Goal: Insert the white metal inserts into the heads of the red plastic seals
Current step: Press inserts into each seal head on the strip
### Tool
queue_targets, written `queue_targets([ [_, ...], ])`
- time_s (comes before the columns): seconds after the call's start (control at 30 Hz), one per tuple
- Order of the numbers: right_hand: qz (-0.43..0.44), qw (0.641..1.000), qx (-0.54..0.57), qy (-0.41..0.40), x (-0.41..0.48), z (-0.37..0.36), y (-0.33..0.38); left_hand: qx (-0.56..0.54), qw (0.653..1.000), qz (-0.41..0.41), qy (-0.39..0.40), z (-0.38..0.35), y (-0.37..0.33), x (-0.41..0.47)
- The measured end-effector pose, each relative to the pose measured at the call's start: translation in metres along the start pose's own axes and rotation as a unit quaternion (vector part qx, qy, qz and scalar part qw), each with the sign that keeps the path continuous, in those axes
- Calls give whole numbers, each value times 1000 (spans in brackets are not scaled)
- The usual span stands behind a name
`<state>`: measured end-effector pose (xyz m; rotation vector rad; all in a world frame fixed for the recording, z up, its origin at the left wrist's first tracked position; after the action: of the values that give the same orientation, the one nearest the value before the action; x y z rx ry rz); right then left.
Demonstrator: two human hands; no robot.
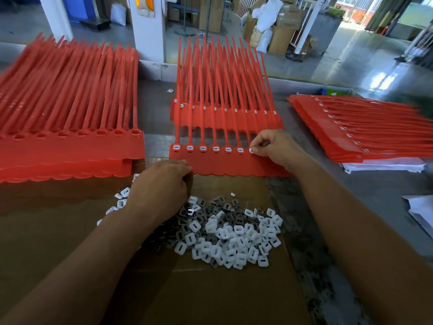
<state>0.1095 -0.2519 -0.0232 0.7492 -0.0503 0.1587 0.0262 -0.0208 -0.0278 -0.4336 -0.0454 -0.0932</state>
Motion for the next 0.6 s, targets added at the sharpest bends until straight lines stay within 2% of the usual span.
queue_targets([
  [0.3,-13,1000,9,16,2,3,1,3,1000,-4,-2,-1,0,0],
  [0.6,-45,998,23,-45,6,-4,-7,5,1000,-3,-2,-1,0,0],
])
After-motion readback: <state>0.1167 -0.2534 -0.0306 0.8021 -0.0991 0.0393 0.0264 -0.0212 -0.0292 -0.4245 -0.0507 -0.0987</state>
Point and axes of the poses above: each hand's wrist, its own x-axis towards the middle knuckle, its own z-axis out of the back of the hand, y = z × x, the point moved 2 cm from there along x, towards the middle knuckle, and after that the axes turned 8 degrees about z, right-handed, at the moved point
